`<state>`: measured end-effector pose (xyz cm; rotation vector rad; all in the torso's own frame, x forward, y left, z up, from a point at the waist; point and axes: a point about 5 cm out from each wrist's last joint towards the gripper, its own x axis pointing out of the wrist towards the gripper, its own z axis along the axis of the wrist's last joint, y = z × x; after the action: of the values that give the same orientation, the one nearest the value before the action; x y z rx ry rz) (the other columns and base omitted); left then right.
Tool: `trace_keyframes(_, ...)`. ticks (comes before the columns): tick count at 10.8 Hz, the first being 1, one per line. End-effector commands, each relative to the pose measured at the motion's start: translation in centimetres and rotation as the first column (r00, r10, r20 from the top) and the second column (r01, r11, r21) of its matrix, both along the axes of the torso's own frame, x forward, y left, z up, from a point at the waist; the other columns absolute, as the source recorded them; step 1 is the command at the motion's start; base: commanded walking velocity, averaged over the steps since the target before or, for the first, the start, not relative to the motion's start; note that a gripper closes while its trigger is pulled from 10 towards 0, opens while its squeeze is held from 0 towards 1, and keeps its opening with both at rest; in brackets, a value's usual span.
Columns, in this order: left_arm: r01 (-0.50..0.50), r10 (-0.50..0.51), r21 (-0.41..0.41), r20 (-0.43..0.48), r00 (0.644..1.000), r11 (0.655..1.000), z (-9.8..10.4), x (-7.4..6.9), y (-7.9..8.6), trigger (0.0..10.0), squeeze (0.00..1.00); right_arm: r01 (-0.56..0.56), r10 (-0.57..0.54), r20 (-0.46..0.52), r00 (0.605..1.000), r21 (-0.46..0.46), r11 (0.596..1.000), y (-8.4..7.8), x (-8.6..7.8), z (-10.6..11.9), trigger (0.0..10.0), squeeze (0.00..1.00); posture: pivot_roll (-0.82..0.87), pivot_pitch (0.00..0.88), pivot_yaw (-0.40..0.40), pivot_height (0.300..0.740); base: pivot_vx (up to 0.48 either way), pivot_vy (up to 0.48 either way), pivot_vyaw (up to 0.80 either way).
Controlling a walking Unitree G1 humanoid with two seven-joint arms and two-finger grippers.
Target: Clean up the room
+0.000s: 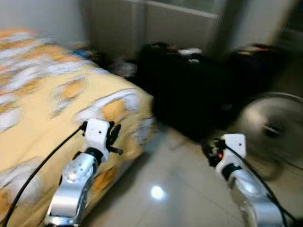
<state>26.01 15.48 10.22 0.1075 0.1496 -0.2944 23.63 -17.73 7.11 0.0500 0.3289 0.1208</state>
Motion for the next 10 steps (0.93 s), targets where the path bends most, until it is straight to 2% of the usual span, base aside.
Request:
trace_keyframes(1,0.025,-0.025,-0.01,0.01,1.0,1.0,0.17,0.11,-0.8,10.0,0.0,0.025,-0.025,0.013,1.0,-0.017,1.0,-0.8,0.1,0.23,10.0,0.0,0.01,0.0,-0.001,0.74,0.371,0.0,0.0)
trace_keyframes(4,0.033,-0.033,-0.015,0.011,0.999,0.999,0.15,0.17,-0.93,10.0,0.0,0.027,-0.027,0.013,1.0,-0.021,0.999,-0.92,0.14,0.16,10.0,0.0,0.01,0.0,0.001,0.74,0.384,0.0,0.0)
trace_keyframes(7,0.041,-0.04,-0.021,0.012,0.999,0.999,0.15,0.14,-1.06,10.0,0.0,0.023,-0.023,0.005,1.0,-0.022,0.999,-1.0,0.1,0.04,10.0,0.0,0.01,0.0,-0.004,0.74,0.434,0.0,-0.75)
trace_keyframes(10,0.045,-0.045,-0.024,0.012,0.999,0.999,0.11,0.14,-1.17,10.0,0.0,0.022,-0.022,0.008,1.0,-0.03,0.999,-1.12,0.12,0.04,10.0,0.0,0.01,0.0,-0.006,0.74,0.48,0.0,0.0)
